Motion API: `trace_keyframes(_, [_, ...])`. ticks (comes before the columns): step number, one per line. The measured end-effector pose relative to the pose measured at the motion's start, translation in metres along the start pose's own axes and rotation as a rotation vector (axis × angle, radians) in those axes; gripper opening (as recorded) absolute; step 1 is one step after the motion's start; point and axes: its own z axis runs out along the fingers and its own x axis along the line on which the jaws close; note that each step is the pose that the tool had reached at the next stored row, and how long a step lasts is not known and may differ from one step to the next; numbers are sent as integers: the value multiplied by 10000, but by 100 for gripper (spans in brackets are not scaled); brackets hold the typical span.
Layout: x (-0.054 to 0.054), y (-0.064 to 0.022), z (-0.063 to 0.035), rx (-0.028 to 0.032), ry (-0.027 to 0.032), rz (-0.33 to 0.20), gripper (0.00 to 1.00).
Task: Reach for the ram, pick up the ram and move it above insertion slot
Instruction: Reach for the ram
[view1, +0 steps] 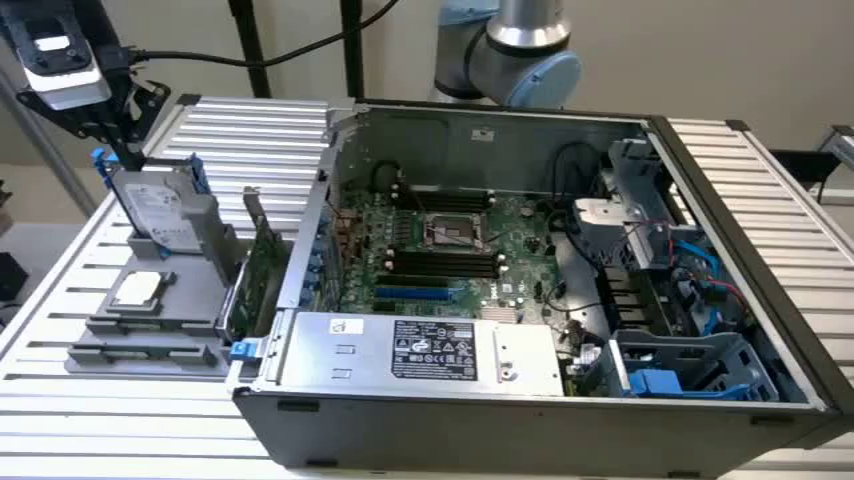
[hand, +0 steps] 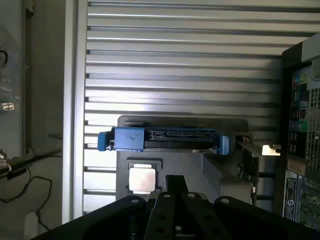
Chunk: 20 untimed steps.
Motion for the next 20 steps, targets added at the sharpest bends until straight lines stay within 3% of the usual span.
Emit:
trace_keyframes(14, [0, -2, -1, 2, 3, 1, 11])
trace_keyframes(20, [-1, -178, -4, 16, 6, 2, 11])
